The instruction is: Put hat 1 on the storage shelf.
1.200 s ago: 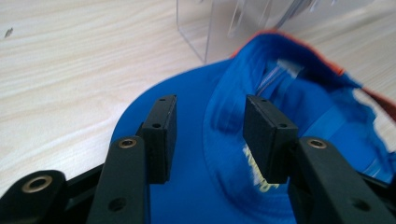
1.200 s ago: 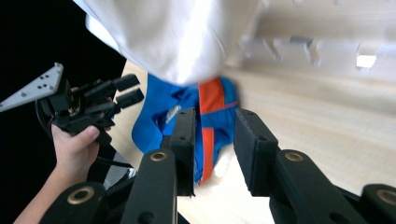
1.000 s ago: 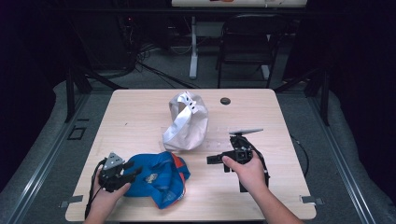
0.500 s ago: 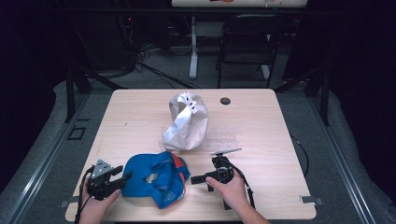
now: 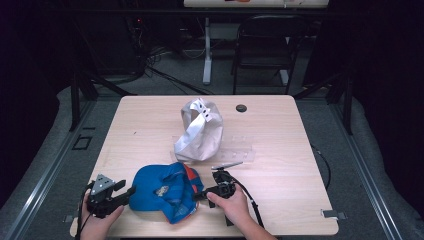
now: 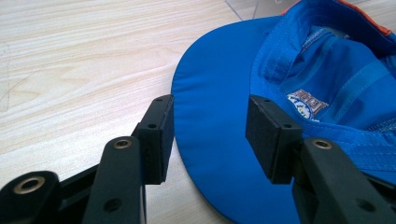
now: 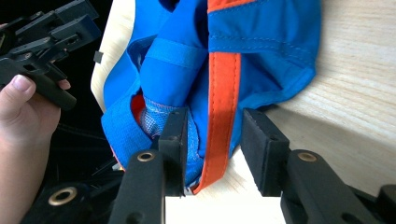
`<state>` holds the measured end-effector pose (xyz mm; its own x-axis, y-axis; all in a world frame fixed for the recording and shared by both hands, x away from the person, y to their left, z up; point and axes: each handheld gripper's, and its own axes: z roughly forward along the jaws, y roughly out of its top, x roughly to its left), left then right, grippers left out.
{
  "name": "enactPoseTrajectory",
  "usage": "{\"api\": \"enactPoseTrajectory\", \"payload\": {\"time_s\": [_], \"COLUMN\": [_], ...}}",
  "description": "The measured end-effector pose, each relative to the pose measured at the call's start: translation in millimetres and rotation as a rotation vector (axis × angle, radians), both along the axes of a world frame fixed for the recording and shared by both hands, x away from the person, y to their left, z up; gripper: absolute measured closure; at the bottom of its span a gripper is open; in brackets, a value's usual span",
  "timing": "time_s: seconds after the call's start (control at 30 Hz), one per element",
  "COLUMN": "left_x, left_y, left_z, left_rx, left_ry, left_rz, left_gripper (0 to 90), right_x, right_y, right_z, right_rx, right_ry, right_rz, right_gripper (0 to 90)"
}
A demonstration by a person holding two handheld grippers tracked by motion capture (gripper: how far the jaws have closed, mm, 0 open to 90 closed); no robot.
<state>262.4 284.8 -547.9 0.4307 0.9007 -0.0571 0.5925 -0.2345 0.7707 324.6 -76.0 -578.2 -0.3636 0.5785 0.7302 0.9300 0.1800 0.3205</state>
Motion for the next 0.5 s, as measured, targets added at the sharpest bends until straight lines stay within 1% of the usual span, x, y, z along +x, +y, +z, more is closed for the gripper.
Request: {"api": "enactPoseTrajectory", "payload": {"time_s": [0.03,0.07,0.1,0.13,0.23,0.27,0.3,0.4,0.5], "left_x": [0.2,0.4,0.7,0.7,1.4,1.6,2.0,2.2,2.9], "left_y": [-0.4,-0.7,-1.1,-1.1,-1.5,-1.9,-2.9,-3.2,-4.8], "left_z": [0.0,0.0,0.3,0.3,0.5,0.4,0.3,1.0,0.9], "left_rx": [-0.001,-0.002,-0.001,-0.001,0.000,0.002,0.002,0.008,0.005], "left_ry": [-0.002,-0.003,-0.005,-0.005,-0.005,-0.006,-0.009,-0.005,-0.013], "left_rz": [0.000,0.000,-0.002,-0.002,-0.005,-0.004,-0.005,-0.009,-0.011], "left_gripper": [52.7,52.7,52.7,52.6,52.6,52.7,52.6,52.6,52.6], "right_x": [0.0,0.0,-0.1,-0.3,-1.2,-1.2,-1.9,-2.0,-2.6], "right_y": [1.3,2.5,3.2,3.0,3.0,1.7,0.6,-0.6,-2.7], "right_z": [-1.0,-1.0,-1.3,-1.0,0.6,1.5,2.6,4.0,6.7], "right_rx": [0.010,0.009,0.033,0.044,0.050,0.049,0.058,0.068,0.080], "right_ry": [-0.004,0.008,0.022,0.025,0.024,0.023,0.026,0.035,0.044], "right_rz": [-0.006,-0.010,-0.011,-0.011,-0.014,-0.003,-0.011,-0.015,-0.027], "right_gripper": [63.4,64.3,66.5,67.3,69.8,71.4,76.5,77.3,77.7]}}
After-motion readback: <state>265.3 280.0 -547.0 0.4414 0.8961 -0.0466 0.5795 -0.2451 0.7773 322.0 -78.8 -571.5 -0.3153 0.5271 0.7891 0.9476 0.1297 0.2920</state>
